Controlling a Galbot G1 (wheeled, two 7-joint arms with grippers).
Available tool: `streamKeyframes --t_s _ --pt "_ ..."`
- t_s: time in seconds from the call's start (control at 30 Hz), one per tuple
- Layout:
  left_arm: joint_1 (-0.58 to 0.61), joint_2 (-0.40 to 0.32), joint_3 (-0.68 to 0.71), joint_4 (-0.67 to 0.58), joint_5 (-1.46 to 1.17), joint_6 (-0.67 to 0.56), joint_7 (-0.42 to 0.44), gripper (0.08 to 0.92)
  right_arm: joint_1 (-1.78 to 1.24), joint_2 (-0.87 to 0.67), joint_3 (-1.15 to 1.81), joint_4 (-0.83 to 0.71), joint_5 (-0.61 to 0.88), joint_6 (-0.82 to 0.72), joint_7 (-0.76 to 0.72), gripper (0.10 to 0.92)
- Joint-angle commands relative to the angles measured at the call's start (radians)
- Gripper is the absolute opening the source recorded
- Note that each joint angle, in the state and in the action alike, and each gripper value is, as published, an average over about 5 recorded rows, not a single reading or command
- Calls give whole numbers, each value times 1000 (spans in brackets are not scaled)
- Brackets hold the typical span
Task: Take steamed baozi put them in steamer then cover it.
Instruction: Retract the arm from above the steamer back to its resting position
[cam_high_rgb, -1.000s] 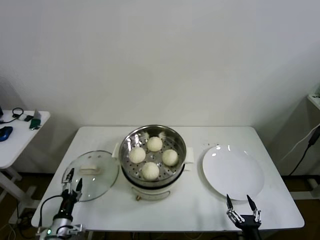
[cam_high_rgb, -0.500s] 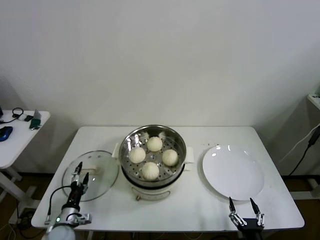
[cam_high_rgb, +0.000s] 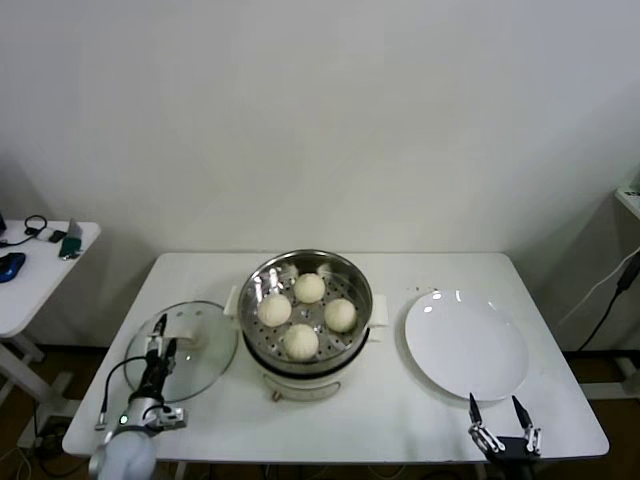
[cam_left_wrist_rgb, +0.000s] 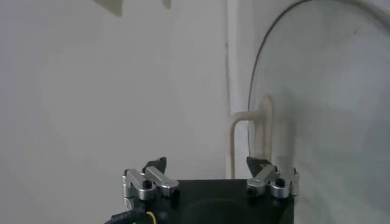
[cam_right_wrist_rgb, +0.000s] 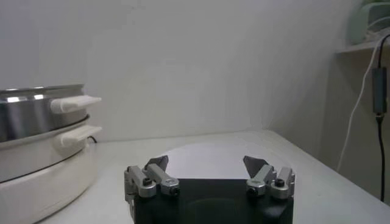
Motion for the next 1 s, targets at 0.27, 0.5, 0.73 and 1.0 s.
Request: streamKeyframes --t_s 0.27,0.5,0.73,1.0 --pt "-51 1 28 46 28 21 27 723 1 7 7 3 -10 -3 -1 823" --pt "-48 -4 32 38 28 43 30 524 3 10 6 0 -13 -3 1 823" --pt "-22 -2 41 5 12 94 65 325 7 21 3 -6 -26 0 0 823" --pt "-18 4 41 -39 -16 105 69 144 9 27 3 -14 -39 6 1 823"
